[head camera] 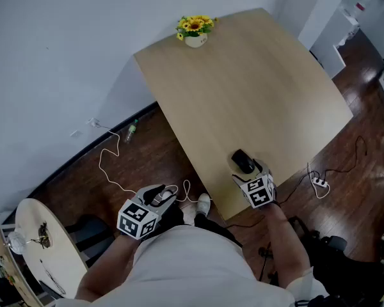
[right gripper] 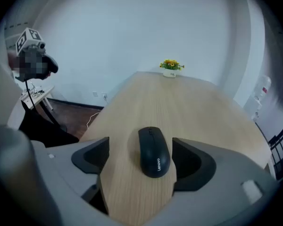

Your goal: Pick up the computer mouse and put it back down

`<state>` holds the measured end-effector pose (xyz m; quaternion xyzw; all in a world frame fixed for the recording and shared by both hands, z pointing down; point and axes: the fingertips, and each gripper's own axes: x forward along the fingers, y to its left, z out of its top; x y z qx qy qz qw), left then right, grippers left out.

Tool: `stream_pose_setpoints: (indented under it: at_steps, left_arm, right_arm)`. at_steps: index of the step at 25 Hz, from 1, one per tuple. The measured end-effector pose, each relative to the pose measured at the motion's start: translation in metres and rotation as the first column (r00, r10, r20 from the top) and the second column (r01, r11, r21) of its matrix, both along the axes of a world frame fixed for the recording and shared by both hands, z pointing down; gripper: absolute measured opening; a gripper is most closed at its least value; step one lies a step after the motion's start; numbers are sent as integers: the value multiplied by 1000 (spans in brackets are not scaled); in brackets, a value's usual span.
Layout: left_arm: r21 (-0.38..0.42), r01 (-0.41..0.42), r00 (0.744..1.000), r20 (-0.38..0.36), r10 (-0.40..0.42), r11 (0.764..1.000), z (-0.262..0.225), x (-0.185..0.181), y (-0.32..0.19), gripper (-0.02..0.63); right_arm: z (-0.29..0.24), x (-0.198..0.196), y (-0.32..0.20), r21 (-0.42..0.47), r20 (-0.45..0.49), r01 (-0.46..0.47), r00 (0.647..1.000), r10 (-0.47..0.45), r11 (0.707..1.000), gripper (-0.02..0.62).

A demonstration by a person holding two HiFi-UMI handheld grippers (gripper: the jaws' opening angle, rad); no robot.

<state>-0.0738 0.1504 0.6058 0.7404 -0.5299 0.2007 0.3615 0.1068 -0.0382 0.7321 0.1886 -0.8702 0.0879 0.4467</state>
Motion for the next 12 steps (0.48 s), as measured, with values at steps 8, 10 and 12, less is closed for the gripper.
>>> stream_pose_setpoints:
  at_steps: [8, 10, 12]
  left_arm:
    - [-17, -95, 995, -13, 95, 995, 12, -21, -57, 173]
    - [-10, -127, 992, -14, 127, 992, 8, -26, -69, 173]
    - [-6, -148, 989, -16, 148, 989, 8, -35, -81, 173]
  right_arm:
    - [51, -24, -52, -45, -102, 35, 994, -39, 998, 400]
    - [57, -22, -51, -93, -95, 19, 995, -27, 996, 383]
    - [59, -20, -52, -124, -70, 13, 997, -22, 992, 371]
